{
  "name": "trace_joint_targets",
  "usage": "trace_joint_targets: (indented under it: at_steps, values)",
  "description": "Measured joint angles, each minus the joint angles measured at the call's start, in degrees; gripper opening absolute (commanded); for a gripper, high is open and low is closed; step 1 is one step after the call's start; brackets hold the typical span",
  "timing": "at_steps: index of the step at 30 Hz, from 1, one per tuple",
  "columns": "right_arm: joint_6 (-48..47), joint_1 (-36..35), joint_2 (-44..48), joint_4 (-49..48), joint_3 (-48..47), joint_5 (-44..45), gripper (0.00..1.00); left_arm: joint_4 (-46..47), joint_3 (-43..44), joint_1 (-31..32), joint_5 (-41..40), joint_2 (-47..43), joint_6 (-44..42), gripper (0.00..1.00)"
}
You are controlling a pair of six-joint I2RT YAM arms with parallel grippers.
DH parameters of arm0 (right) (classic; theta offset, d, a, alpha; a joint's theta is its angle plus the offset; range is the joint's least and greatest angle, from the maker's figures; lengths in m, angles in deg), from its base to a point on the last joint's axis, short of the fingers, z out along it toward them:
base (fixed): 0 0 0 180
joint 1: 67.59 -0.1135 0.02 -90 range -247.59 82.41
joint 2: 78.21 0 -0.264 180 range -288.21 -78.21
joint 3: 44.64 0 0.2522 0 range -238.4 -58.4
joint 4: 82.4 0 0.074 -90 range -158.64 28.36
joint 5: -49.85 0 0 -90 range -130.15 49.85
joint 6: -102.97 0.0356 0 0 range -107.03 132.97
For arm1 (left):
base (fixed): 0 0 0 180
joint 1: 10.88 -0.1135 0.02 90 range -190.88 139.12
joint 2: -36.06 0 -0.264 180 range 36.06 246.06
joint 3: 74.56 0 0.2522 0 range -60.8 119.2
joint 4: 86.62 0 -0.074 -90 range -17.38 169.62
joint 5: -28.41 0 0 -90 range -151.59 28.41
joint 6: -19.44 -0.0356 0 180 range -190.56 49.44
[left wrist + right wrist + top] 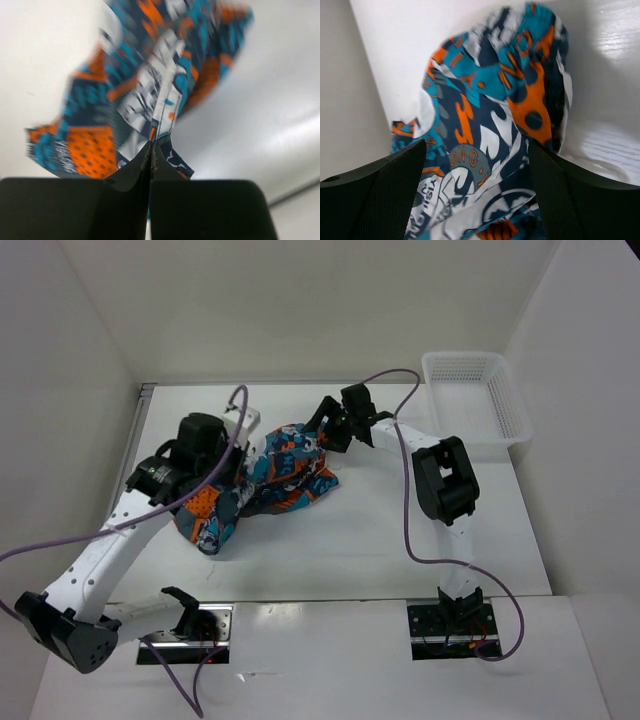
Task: Fold and stack the shorts
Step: Fold the shorts
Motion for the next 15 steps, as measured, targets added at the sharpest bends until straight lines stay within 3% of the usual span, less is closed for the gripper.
trace_joint_targets:
  at_steps: [5,10,15]
  values:
    - [2.40,0.70,1.53,-1.92,0.04,0.74,0.89,8.17,4.20,-4.92,-4.42,-4.00,0.00,0.00]
    - [-1.70,1.75,7.69,-1.77,2.05,6.25,0.89,18.18,5.64,-12.72,-6.58,-7.72,0.02,0.00]
    - [-5.60,2.36,13.35,-2.05,4.72,8.81,0.89,21.81,4.48,-13.42,-6.21,-10.97,0.02,0.00]
